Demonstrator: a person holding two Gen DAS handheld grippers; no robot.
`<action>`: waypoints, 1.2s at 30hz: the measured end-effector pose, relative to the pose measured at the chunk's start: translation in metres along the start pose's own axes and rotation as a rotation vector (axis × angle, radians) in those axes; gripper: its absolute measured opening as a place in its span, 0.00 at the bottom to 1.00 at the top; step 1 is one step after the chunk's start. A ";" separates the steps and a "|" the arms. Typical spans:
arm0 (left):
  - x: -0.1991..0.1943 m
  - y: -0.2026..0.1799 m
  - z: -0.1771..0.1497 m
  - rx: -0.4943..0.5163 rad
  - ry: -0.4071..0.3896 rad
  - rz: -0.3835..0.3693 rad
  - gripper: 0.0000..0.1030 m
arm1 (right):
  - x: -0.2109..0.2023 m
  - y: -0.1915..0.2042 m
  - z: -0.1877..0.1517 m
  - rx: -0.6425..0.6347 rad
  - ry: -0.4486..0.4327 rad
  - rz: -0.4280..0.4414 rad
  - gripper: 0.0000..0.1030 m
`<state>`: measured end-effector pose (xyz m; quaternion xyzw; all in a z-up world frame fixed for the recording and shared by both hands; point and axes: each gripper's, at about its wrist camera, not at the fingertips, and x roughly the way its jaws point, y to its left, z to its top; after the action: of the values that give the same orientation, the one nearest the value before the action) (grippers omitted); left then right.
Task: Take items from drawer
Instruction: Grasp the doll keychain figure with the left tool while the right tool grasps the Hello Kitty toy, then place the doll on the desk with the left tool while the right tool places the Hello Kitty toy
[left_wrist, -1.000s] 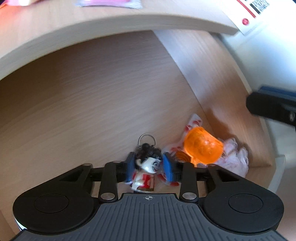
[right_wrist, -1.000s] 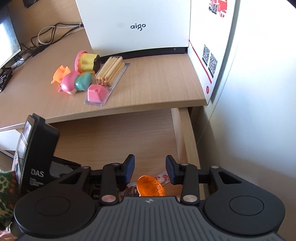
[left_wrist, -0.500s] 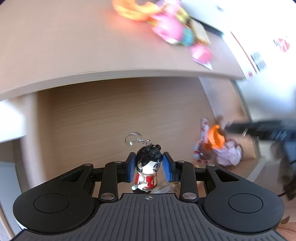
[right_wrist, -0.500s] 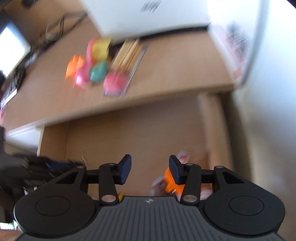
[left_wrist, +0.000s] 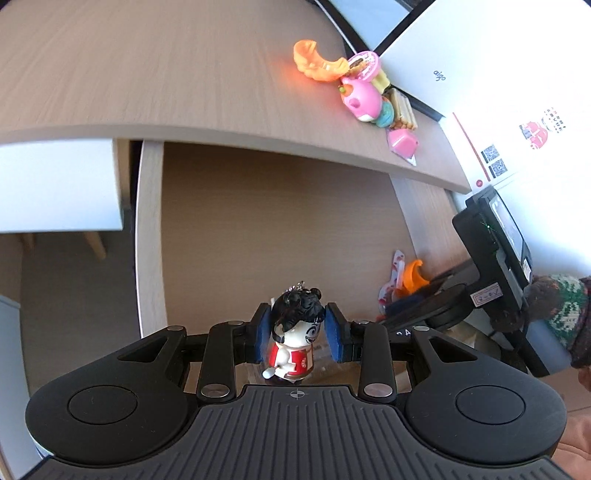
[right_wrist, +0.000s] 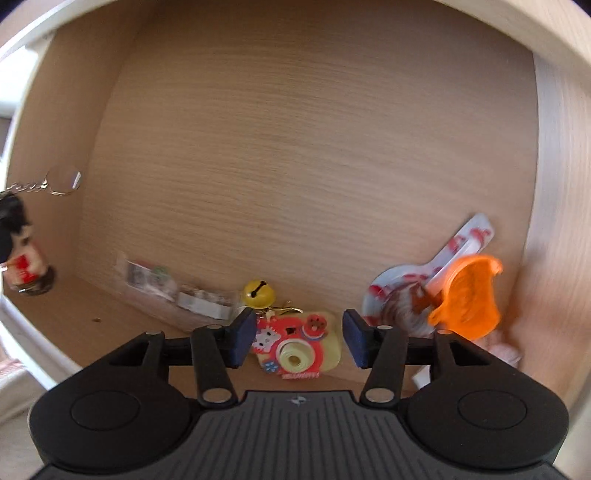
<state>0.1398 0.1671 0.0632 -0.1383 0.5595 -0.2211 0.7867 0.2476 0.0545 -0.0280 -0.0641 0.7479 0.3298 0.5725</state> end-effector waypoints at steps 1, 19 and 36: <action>0.000 0.001 0.000 -0.002 0.007 0.001 0.34 | 0.000 0.004 0.000 -0.029 -0.001 -0.016 0.52; 0.001 -0.005 -0.002 0.065 0.056 -0.017 0.34 | -0.022 0.026 -0.020 -0.035 -0.091 0.038 0.21; -0.067 -0.045 0.143 0.161 -0.333 -0.057 0.34 | -0.222 -0.068 -0.084 0.249 -0.818 0.183 0.18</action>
<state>0.2475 0.1570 0.1871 -0.1254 0.3980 -0.2617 0.8703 0.2860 -0.1085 0.1541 0.2080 0.4960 0.2849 0.7934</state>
